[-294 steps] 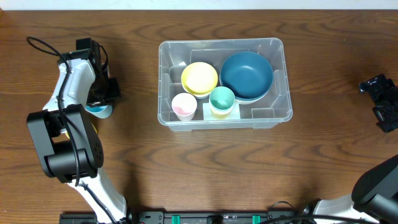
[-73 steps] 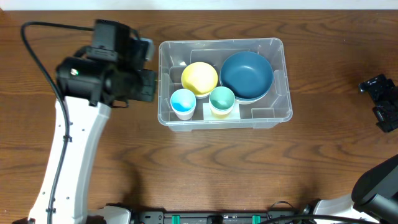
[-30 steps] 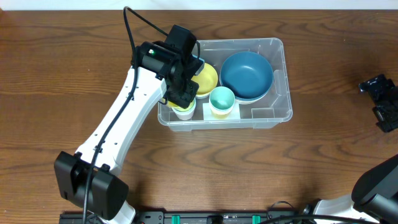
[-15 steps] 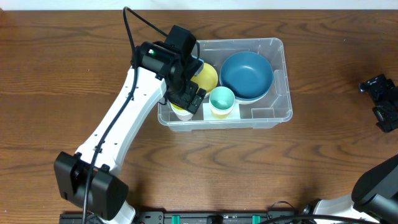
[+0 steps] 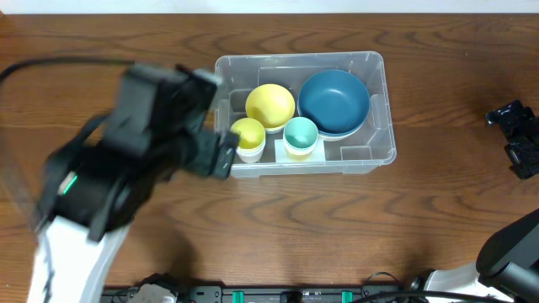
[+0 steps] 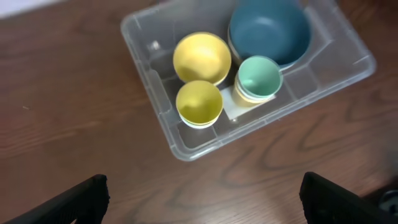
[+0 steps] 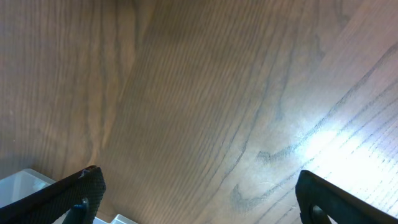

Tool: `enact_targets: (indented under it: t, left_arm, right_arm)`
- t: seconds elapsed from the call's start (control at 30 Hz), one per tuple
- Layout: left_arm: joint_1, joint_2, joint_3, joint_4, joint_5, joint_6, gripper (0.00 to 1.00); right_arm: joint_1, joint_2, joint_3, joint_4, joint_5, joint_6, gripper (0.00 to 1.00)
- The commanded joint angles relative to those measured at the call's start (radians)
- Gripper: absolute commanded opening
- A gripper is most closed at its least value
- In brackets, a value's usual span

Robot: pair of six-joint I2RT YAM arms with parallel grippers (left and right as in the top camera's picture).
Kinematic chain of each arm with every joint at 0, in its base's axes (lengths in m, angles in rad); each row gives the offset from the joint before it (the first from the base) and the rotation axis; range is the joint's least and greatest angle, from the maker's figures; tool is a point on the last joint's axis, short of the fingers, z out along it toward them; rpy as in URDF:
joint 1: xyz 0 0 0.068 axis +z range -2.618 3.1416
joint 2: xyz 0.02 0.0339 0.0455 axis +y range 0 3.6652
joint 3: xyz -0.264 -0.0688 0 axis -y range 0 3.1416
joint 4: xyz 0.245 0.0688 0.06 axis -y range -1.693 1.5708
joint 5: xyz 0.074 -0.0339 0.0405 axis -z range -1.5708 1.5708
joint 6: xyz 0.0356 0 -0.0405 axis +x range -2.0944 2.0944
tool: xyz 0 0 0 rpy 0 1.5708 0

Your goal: Pack container

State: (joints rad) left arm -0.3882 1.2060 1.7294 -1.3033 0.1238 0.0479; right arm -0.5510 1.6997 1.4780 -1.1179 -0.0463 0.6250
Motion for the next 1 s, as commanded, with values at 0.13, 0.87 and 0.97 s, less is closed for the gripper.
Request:
enact_targets:
  t: [0.13,0.87,0.97]
  left_arm:
    - [0.001,-0.184,0.009,-0.008,-0.005,-0.016,0.98]
    - [0.133,-0.645,-0.126,0.023,-0.136,0.030,0.98]
    - [0.180,-0.732,-0.234,0.120,-0.135,0.030,0.98]
  right_arm:
    - [-0.007,0.004,0.005,-0.001,0.001,0.014,0.99]
    - [-0.007,0.004,0.005,-0.001,0.001,0.014,0.99]
    - [-0.007,0.004,0.005,-0.001,0.001,0.014,0.99]
